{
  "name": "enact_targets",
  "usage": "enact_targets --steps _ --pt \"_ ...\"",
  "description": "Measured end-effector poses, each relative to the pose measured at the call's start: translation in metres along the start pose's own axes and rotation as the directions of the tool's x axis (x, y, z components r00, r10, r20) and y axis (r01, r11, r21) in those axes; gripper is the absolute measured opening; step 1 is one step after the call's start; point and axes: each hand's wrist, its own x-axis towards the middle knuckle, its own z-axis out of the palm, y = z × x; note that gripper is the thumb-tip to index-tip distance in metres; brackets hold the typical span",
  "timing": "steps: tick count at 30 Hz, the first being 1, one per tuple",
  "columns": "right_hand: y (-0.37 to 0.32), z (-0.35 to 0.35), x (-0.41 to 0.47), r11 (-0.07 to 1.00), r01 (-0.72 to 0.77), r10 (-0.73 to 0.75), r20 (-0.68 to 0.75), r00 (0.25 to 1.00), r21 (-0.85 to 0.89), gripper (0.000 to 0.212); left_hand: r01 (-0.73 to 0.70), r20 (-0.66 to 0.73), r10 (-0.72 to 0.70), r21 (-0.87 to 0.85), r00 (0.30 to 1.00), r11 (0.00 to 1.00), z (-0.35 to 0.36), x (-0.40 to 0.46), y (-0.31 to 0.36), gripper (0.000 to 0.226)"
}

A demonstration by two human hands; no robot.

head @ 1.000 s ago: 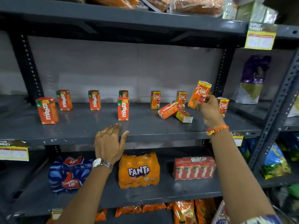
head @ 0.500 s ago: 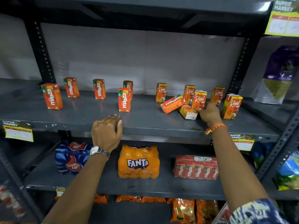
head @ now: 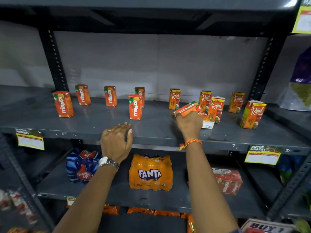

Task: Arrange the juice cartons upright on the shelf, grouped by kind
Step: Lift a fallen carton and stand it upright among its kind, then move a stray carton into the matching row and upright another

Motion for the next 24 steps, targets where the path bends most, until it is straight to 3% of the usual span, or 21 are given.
enact_targets --steps 5,9,11,15,17,19,24 --pt "-0.010 0.009 0.000 0.998 -0.054 0.051 -0.084 0.995 -0.034 0.045 -0.017 -0.022 0.017 -0.013 1.000 1.000 0.002 0.000 -0.002 0.048" --pt "-0.015 0.009 0.001 0.991 -0.131 0.134 -0.107 0.985 0.034 0.039 -0.033 -0.031 0.033 -0.020 0.999 0.999 0.001 0.001 -0.005 0.047" --pt "-0.015 0.005 0.001 0.982 -0.146 0.159 -0.109 0.981 0.116 0.021 -0.042 -0.020 0.042 -0.021 0.999 0.999 0.001 0.002 -0.007 0.046" --pt "-0.017 -0.006 -0.006 0.917 -0.160 0.169 0.008 0.986 0.365 0.018 -0.062 -0.009 0.062 -0.017 0.998 0.998 0.000 0.003 -0.009 0.046" --pt "-0.019 -0.012 -0.010 0.853 -0.203 0.178 0.098 0.979 0.481 0.042 -0.075 -0.019 0.074 -0.013 0.997 0.997 -0.001 0.003 -0.010 0.046" --pt "-0.027 -0.023 -0.019 0.809 -0.198 0.125 0.166 0.978 0.553 0.059 -0.084 -0.024 0.084 -0.013 0.996 0.996 -0.002 0.002 -0.010 0.047" --pt "-0.039 -0.055 -0.050 0.826 -0.056 -0.067 0.196 0.978 0.562 0.050 -0.088 -0.028 0.087 -0.037 0.996 0.995 -0.002 0.003 -0.011 0.048"
